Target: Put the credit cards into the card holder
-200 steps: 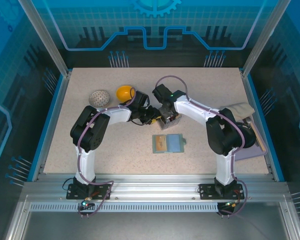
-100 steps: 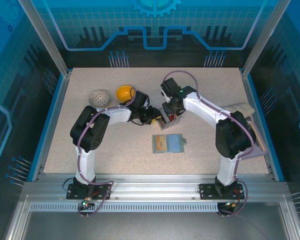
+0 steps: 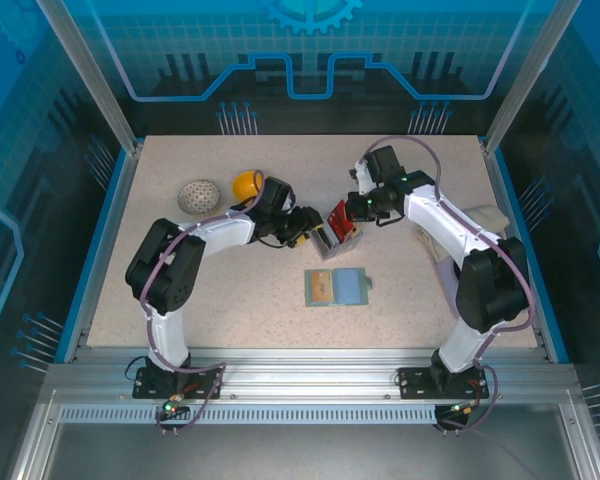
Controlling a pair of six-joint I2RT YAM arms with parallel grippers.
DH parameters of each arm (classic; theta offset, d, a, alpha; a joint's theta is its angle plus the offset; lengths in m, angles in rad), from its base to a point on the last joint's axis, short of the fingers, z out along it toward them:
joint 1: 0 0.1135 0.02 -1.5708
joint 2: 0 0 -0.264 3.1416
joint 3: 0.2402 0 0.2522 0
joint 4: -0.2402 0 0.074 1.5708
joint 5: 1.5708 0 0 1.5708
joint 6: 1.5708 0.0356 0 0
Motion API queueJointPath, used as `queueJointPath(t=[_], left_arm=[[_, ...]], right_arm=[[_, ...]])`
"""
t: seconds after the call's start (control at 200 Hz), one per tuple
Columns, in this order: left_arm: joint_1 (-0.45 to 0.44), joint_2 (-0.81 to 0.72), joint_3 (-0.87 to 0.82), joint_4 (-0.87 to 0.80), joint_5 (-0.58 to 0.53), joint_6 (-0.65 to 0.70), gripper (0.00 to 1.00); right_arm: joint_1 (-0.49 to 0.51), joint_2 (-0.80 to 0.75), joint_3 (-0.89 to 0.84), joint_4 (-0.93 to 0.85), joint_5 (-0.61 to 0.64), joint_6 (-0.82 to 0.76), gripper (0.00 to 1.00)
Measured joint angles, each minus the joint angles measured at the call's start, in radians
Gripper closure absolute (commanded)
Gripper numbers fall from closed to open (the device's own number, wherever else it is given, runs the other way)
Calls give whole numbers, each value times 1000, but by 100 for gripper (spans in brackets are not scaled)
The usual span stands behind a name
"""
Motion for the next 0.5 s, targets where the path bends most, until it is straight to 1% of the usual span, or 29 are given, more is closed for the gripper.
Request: queueJointPath(t=[0.195, 0.355, 0.5], left_arm=[[10, -59, -54, 115, 34, -37, 29], [39, -76, -129, 305, 114, -132, 23], [55, -75, -143, 475, 196, -223, 19]], right_arm=[[-14, -3, -27, 39, -95, 38, 100], [-86, -47, -88, 89, -214, 109, 100], [-147, -106, -127, 153, -323, 184, 100]])
